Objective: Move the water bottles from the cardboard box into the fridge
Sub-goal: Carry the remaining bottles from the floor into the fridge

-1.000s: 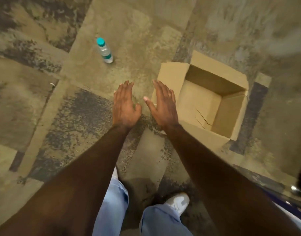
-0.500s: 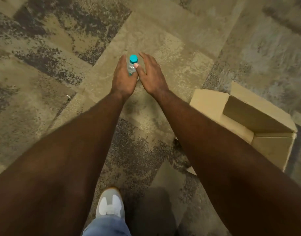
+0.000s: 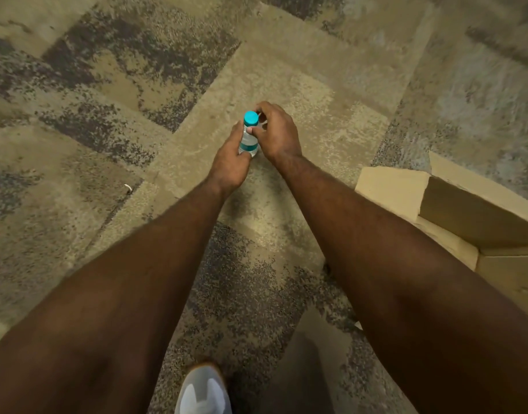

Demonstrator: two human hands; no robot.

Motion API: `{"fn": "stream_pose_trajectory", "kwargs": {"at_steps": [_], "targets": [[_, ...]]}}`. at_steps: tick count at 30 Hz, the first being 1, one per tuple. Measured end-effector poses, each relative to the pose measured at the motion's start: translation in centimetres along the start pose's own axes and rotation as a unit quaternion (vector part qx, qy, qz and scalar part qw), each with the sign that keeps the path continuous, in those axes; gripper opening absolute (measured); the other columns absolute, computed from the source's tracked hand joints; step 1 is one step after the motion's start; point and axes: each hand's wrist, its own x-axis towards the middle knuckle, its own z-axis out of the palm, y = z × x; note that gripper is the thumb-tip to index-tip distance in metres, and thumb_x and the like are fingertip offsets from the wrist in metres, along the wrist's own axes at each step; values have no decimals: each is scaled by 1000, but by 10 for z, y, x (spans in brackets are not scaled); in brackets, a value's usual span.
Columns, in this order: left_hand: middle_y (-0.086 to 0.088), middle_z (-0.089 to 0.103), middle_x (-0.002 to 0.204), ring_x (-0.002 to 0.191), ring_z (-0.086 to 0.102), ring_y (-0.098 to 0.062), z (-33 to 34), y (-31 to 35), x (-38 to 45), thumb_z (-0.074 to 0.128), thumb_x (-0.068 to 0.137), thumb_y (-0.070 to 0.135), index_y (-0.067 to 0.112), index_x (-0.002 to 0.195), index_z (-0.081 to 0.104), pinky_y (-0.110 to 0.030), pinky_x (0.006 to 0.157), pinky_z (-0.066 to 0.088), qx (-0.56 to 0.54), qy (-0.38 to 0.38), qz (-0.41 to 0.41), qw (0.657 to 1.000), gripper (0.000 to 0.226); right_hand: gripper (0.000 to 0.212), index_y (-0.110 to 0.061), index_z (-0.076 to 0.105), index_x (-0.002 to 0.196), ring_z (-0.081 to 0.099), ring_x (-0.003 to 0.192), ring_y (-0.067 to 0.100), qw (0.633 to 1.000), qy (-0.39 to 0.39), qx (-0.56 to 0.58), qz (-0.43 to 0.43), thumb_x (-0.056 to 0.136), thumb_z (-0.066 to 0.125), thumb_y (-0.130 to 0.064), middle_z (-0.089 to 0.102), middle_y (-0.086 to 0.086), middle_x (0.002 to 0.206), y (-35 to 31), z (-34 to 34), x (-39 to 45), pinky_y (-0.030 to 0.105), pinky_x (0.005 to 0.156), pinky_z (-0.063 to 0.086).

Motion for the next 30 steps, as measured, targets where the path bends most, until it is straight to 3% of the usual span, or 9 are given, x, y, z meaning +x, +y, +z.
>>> {"fn": "stream_pose_trajectory", "kwargs": {"at_steps": [3,9,12,17,20,22,27,30], "targets": [[-1,28,165,149,25,-7,3,9,-5,42,97,1,17,160,26,-32,125,22,13,-2,6,1000,66,26,-17,62,111,63,102,14,998,19,53,27,87,73,-18,67,-1,112,0,-10,-15,37,90,53],[-7,47,149,136,44,-11,19,45,-45,54,93,5,9,150,43,-5,108,29,55,-2,97,994,58,24,-14,63,114,67,99,14,984,105,108,90,92,67,-20,71,0,108,-4,-49,-67,37,87,56],[-5,49,141,126,49,-9,26,62,-67,67,89,9,12,147,48,0,100,32,91,-3,117,989,61,23,-14,65,112,66,97,12,971,121,150,141,91,69,-21,71,-2,105,-10,-79,-95,35,87,55],[1,48,141,123,54,-10,49,107,-113,73,86,28,25,148,45,-31,100,51,143,-3,156,977,68,18,-13,67,102,60,76,7,943,147,204,220,90,70,-27,59,-14,77,-19,-136,-137,33,78,53],[-1,48,143,122,54,-13,62,130,-138,75,87,37,32,155,33,-31,95,49,185,-20,117,975,80,17,-17,68,96,62,72,7,929,158,226,247,89,70,-32,61,-12,72,-25,-176,-159,36,75,58],[1,52,144,124,54,-12,67,146,-154,76,83,46,33,154,34,-32,101,49,171,-34,87,981,83,17,-22,68,89,66,71,11,924,155,234,261,85,71,-38,66,-10,72,-29,-206,-173,43,71,61],[4,67,117,105,66,-16,88,190,-188,83,68,59,23,126,50,-48,89,56,92,-64,31,993,76,28,-27,64,80,71,73,17,910,114,254,307,70,71,-52,72,-6,76,-26,-281,-207,49,72,61],[-6,70,112,100,68,-17,111,219,-209,90,68,43,15,117,55,-45,89,58,36,-91,-9,995,66,33,-16,69,93,69,81,17,887,111,295,337,77,74,-44,74,2,90,-22,-322,-233,47,84,58]]}}
